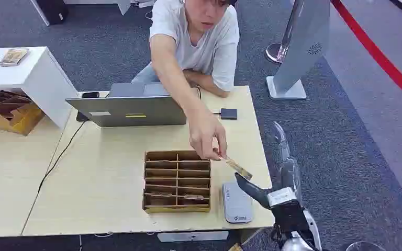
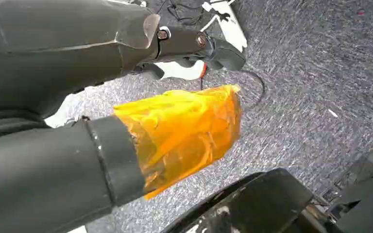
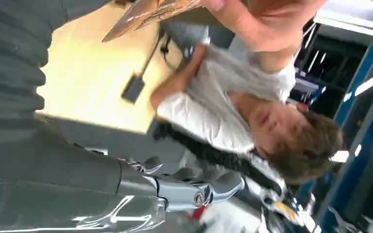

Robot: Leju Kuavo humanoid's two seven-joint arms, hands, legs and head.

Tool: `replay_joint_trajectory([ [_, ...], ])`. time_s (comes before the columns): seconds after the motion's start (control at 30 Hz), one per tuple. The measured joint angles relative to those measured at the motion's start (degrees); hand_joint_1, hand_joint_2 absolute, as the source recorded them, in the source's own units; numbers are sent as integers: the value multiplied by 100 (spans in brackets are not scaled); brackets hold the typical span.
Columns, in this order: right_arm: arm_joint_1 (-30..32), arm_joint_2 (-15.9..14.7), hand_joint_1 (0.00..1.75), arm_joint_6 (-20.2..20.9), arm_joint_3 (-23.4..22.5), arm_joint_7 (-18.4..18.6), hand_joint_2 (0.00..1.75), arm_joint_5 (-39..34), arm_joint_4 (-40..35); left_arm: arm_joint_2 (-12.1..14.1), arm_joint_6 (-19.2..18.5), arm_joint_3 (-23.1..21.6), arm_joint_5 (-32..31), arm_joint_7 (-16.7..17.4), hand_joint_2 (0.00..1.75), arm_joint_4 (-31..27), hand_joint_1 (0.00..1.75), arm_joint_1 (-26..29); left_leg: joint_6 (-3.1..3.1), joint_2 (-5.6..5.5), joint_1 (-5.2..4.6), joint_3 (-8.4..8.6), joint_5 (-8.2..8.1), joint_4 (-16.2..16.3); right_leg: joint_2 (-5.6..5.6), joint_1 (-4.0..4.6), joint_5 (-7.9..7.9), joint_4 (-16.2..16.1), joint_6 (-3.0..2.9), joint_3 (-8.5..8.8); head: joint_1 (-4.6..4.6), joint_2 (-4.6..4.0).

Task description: Pass the card to the sensor for recognition and then transmit it.

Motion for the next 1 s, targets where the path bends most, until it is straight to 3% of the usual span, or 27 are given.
replay_joint_trajectory([
  [0.2,2,-50,0,-801,231,260,175,1043,-205,2,2,0,0,31,0,0,0,14,0,0,0,0,0,0,0,0,0,0,0,0,0,0],
  [0.5,5,-144,0,-1569,478,660,175,2246,-402,2,0,0,-11,31,0,0,0,16,0,0,0,0,0,0,0,0,0,0,0,0,-2,0],
  [0.97,2,-256,0,-1818,632,896,175,2825,-422,2,-2,0,-26,31,0,0,0,17,0,0,0,0,0,0,0,0,0,0,0,0,0,0],
  [1.0,2,-266,10,-1818,638,900,175,2851,-422,2,-2,0,-26,31,0,0,0,17,0,0,0,0,0,0,0,0,0,0,0,0,0,0],
])
